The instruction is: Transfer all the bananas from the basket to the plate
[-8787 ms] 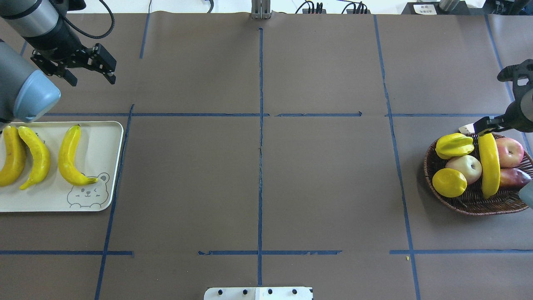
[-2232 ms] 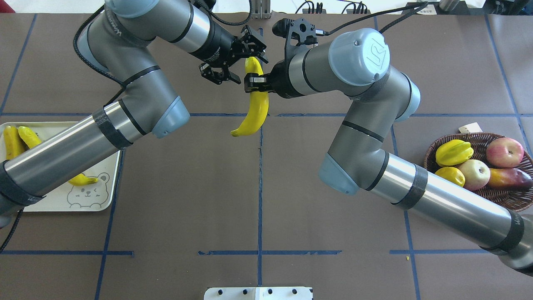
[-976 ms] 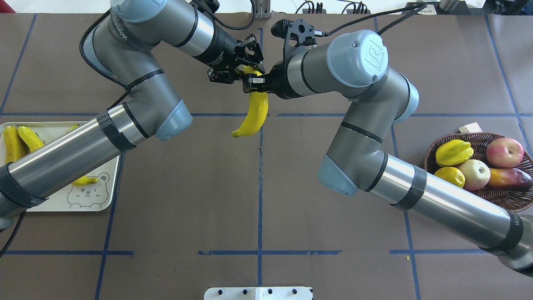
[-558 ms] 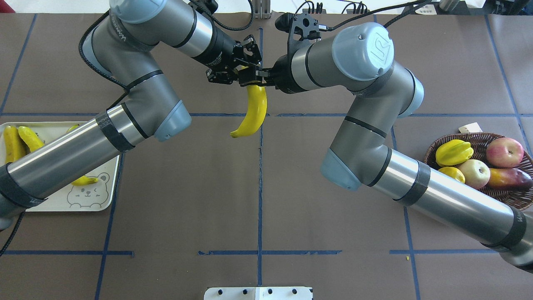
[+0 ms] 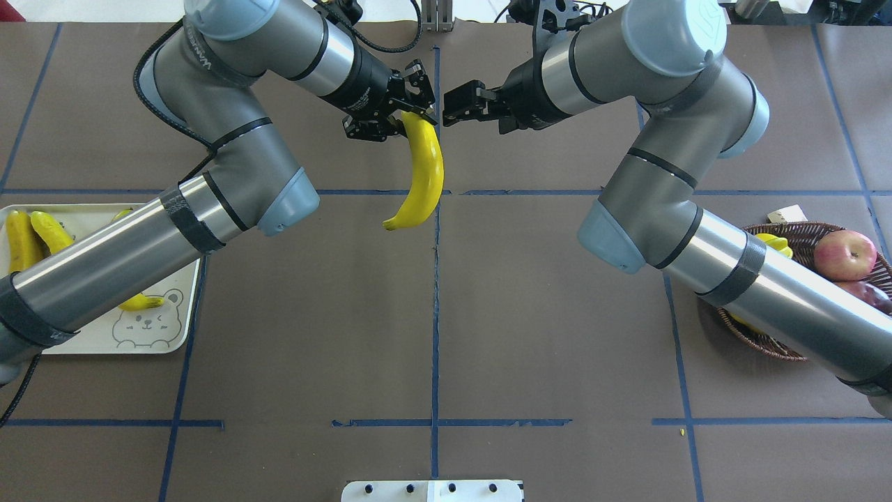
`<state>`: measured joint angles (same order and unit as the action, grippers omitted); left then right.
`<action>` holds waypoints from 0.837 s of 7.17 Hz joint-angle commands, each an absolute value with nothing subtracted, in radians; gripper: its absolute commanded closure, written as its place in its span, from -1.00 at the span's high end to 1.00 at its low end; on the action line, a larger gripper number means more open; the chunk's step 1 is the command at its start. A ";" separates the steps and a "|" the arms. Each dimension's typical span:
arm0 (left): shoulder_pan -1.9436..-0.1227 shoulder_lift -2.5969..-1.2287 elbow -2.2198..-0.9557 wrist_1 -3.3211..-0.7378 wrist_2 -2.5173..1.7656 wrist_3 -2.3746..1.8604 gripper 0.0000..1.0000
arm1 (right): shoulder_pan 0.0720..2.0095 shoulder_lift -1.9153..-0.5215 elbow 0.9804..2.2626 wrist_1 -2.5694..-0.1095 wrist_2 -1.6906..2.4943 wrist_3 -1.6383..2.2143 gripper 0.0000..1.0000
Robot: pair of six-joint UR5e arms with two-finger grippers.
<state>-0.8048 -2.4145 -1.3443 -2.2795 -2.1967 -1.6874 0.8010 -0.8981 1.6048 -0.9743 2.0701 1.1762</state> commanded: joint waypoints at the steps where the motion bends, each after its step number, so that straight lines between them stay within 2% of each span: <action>1: -0.805 -2.414 -1.344 -2.279 -2.197 -1.687 -1.00 | 0.816 -0.907 1.606 -0.974 2.091 1.175 0.99; 4: -0.810 -2.405 -1.344 -2.276 -2.197 -1.690 -1.00 | 0.834 -0.934 1.608 -0.977 2.095 1.174 0.99; 6: -0.848 -2.306 -1.371 -2.264 -2.200 -1.690 -1.00 | 0.867 -0.998 1.609 -0.985 2.106 1.170 0.99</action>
<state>-0.8223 -2.3661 -1.3544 -2.2705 -2.1974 -1.6894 0.8473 -0.9604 1.6084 -0.9807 2.1028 1.1723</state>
